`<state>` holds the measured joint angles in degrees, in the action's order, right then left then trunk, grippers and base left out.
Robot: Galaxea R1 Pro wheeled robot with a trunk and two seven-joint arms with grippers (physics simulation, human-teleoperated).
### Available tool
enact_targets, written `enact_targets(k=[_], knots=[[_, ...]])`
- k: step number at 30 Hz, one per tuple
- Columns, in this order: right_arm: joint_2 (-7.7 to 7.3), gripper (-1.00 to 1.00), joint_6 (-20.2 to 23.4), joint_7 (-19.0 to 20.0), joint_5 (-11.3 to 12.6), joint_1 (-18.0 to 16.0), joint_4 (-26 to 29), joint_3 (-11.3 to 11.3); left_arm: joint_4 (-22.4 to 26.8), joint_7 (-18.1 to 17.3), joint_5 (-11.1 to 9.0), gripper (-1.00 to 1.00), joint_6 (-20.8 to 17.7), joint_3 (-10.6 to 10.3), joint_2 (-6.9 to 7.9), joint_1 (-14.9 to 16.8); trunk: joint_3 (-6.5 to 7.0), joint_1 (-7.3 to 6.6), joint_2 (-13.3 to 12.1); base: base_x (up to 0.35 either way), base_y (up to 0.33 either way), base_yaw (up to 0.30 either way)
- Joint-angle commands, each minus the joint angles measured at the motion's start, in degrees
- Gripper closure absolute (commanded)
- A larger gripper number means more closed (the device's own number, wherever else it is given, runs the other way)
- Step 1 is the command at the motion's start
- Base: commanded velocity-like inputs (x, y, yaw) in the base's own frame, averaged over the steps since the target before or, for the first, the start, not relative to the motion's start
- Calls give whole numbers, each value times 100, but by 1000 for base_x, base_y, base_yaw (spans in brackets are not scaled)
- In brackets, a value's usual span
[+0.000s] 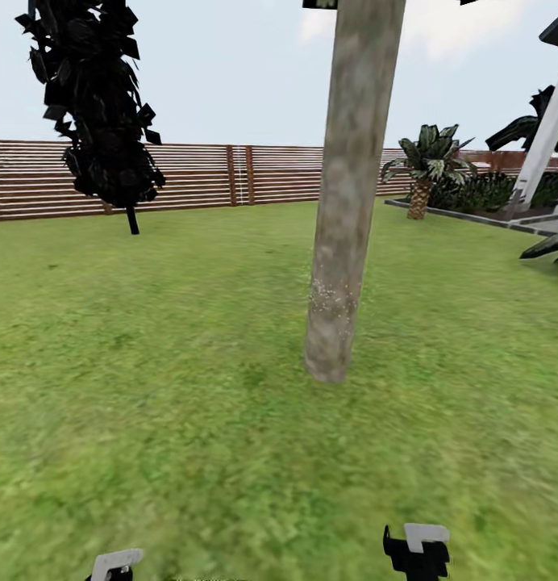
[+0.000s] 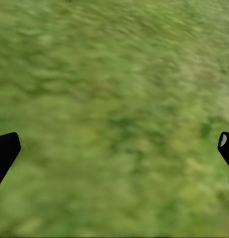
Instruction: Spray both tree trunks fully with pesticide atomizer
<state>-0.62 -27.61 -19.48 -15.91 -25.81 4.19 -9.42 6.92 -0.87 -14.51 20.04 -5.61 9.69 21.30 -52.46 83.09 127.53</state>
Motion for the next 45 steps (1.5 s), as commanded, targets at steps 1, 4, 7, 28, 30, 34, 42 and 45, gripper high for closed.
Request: enact_targets(k=[1, 4, 7, 28, 30, 34, 42, 45], knots=[[0, -100, -16, -20, -61, -3, -6, -43, -7, -11, -61, 100, 22, -45, 0, 6, -5, -1, 2, 0, 0, 276], [0, -100, -16, -21, -61, -3, -12, -43, -15, -8, -69, 100, 26, -43, -2, 6, -5, -1, 2, 0, 0, 277], [0, -100, -16, -19, -61, -3, -14, -43, -28, -2, -114, 100, 26, -31, 5, -2, -5, -1, 2, 0, 0, 277], [2, -100, -8, -12, -70, -3, -23, -34, -47, 3, -148, 100, 1049, -10, -2, -328, -5, -1, 2, 0, 0, 277], [1, -100, -8, -12, -70, -3, -23, -34, -43, 7, -149, 100, 1053, -10, 1, -328, -5, -1, 2, 0, 0, 277], [2, -100, -8, -12, -70, -3, -23, -34, -40, 8, -149, 100, 1065, -10, 6, -328, -5, -1, 2, 0, 0, 277], [2, -100, -8, -12, -70, -3, -23, -34, -33, 14, -149, 100, 1080, -6, 6, -328, -5, -1, 2, -13, 0, 277], [4, -100, -8, -12, -70, -3, -23, -34, -33, 19, -149, 100, 1078, 6, 6, -328, -5, -1, 2, -280, -2, 277]])
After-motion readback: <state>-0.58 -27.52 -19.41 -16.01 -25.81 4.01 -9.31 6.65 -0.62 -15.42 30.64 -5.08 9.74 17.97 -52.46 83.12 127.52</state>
